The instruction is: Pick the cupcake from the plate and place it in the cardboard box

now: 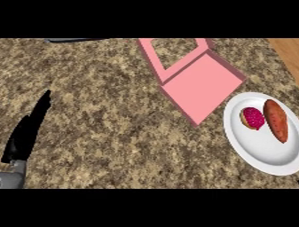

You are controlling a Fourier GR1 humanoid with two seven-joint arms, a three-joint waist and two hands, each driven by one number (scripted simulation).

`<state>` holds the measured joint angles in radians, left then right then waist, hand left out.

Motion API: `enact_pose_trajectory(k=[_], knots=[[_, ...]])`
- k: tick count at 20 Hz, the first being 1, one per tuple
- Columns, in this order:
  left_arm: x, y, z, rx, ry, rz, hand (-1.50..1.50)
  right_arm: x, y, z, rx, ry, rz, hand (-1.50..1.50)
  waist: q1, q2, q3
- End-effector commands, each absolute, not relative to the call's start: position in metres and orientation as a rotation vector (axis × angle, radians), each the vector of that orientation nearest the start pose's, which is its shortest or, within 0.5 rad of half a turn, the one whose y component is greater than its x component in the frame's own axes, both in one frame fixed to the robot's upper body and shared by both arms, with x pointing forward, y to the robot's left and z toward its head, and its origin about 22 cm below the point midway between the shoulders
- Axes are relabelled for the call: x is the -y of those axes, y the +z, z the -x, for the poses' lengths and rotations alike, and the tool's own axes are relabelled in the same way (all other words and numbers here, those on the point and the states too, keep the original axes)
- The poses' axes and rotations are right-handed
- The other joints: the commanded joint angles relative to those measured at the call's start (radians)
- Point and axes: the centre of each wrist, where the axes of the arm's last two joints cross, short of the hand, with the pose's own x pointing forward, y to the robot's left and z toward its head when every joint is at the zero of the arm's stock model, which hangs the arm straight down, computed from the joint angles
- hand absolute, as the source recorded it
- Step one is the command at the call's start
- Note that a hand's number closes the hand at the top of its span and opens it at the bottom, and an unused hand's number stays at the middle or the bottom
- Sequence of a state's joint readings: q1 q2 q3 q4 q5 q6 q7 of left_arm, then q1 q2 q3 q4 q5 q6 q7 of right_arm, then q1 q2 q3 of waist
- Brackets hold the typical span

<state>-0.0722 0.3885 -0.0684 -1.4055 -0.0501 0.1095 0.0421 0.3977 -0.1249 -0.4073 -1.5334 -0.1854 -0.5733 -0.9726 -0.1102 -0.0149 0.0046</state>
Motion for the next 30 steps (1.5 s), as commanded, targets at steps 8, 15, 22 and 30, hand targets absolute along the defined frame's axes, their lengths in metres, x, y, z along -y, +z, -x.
enact_pose_trajectory(k=[8,15,22,30], knots=[[-0.278,-0.001,-0.269,1.461,-0.403,-0.337,0.0,0.28,-0.045,-0.001,1.593,-0.07,1.473,-1.5,0.086,0.018,-0.007],[-0.271,-0.008,-0.275,1.489,-0.431,-0.306,0.0,0.252,-0.015,0.008,1.394,-0.028,1.476,-1.5,0.124,0.031,-0.008],[-0.265,0.005,-0.281,1.502,-0.45,-0.297,0.0,0.241,0.003,0.003,1.225,-0.047,1.488,-1.5,0.146,0.038,-0.009],[-0.272,-0.005,-0.276,1.473,-0.436,-0.292,0.0,0.252,0.032,-0.057,1.136,-0.014,1.411,-1.5,0.138,0.028,-0.007]])
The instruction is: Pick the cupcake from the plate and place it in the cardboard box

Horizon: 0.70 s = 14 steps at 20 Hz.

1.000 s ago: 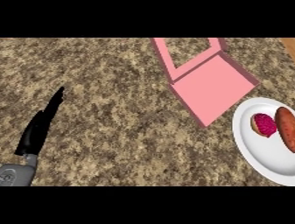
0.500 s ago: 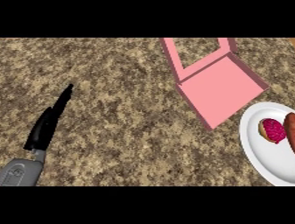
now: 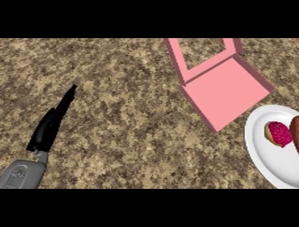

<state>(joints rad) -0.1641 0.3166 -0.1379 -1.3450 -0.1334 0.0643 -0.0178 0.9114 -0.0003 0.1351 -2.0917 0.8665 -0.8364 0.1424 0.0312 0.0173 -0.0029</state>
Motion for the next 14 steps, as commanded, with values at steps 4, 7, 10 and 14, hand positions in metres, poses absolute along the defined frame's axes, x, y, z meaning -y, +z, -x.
enact_pose_trajectory(k=[4,7,10,14], knots=[[-0.288,-0.012,-0.281,1.473,-0.418,-0.308,0.0,0.248,0.029,-0.103,1.136,0.04,1.371,-1.5,-0.021,-0.01,0.002],[-0.275,-0.007,-0.266,1.475,-0.406,-0.317,0.0,0.245,0.035,-0.127,1.119,0.044,1.384,-1.5,-0.024,-0.016,0.003],[-0.284,-0.021,-0.277,1.48,-0.416,-0.33,0.0,0.237,0.024,-0.125,1.166,0.058,1.443,-1.5,-0.036,-0.017,0.002],[-0.28,0.004,-0.277,1.476,-0.426,-0.323,0.0,0.252,0.028,-0.163,1.15,0.061,1.48,-1.5,-0.03,-0.017,0.003]])
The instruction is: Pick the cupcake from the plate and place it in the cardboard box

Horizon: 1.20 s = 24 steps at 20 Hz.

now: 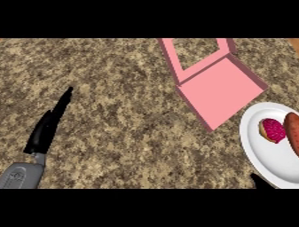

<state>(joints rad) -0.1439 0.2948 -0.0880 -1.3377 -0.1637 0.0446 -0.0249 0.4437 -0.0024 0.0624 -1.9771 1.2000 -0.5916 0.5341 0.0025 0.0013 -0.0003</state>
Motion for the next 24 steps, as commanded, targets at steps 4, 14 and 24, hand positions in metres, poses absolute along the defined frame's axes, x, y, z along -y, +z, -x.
enact_pose_trajectory(k=[4,14,24], knots=[[-0.287,-0.001,-0.274,1.47,-0.42,-0.327,0.0,0.253,0.023,-0.146,1.096,0.125,1.425,-1.5,-0.004,-0.002,0.0],[-0.269,-0.01,-0.276,1.473,-0.42,-0.34,0.0,0.255,0.012,-0.191,1.075,0.12,1.432,-1.5,-0.004,-0.001,0.0],[-0.282,-0.013,-0.261,1.467,-0.421,-0.311,0.0,0.27,0.002,-0.221,1.102,0.136,1.384,-1.5,-0.001,-0.001,0.0]])
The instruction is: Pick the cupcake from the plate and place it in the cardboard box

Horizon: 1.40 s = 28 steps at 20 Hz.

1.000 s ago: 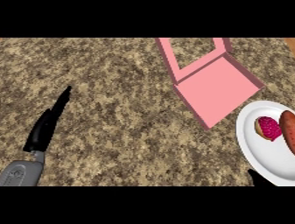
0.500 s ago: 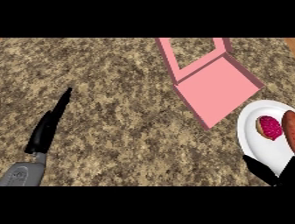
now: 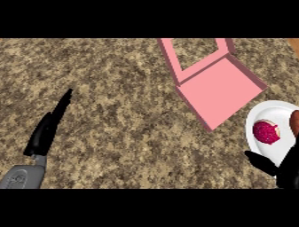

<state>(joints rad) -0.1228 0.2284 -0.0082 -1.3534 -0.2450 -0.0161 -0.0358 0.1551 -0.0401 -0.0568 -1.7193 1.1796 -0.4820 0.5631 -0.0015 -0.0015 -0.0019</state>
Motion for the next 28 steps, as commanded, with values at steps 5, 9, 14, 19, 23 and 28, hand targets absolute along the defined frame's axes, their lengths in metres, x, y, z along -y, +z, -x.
enact_pose_trajectory(k=[5,9,14,19,23,28], knots=[[-0.284,0.0,-0.274,1.466,-0.41,-0.321,0.0,0.263,0.014,-0.218,1.088,0.152,1.354,-1.5,0.001,0.001,0.002],[-0.299,-0.007,-0.281,1.469,-0.428,-0.335,0.0,0.293,0.013,-0.252,1.085,0.125,1.354,-1.5,0.002,0.003,0.002],[-0.293,-0.006,-0.267,1.462,-0.424,-0.326,0.0,0.275,-0.03,-0.24,1.111,0.149,1.336,-1.5,0.005,0.002,0.002],[-0.281,0.003,-0.277,1.478,-0.416,-0.313,0.0,0.278,-0.042,-0.235,1.083,0.249,1.501,1.5,0.007,0.003,0.002],[-0.281,-0.003,-0.274,1.473,-0.409,-0.321,0.0,0.295,-0.022,-0.252,1.114,0.202,1.621,1.5,0.005,0.003,0.002],[-0.277,-0.01,-0.273,1.469,-0.403,-0.325,0.0,0.286,-0.027,-0.234,1.132,0.157,1.667,1.5,0.0,0.001,0.002]])
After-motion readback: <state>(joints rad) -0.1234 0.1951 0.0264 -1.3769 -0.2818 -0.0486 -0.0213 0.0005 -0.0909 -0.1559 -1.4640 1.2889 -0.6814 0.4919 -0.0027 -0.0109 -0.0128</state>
